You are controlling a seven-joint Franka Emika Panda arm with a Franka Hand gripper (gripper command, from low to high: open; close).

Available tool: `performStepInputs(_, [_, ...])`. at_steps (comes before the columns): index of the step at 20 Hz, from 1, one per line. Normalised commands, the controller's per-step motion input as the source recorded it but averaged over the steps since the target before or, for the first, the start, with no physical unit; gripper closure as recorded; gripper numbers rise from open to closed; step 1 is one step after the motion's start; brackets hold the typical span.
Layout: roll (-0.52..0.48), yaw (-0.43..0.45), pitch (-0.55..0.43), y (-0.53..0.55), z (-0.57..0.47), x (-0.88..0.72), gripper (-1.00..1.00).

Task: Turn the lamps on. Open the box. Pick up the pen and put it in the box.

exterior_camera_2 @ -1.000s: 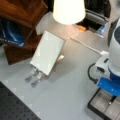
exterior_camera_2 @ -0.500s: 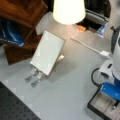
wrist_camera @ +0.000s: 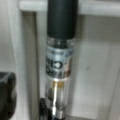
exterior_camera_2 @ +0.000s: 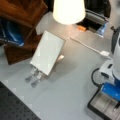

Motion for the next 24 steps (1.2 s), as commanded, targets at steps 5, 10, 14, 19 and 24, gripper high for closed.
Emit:
performStepInputs(5, [-0.183, -0.004, -0.031, -0.05, 0.06, 0.06, -1.0])
performStepInputs(10, [-0.187, 0.004, 0.027, -0.08, 0.17, 0.04, -1.0])
performStepInputs(14, [-0.185, 0.012, 0.066, -0.17, 0.28, 0.07, -1.0])
performStepInputs(19, [-0.106, 0.066, 0.079, -0.36, 0.25, 0.13, -1.0])
performStepInputs(24, [-0.128, 0.069, 0.068, -0.43, 0.13, 0.16, -1.0])
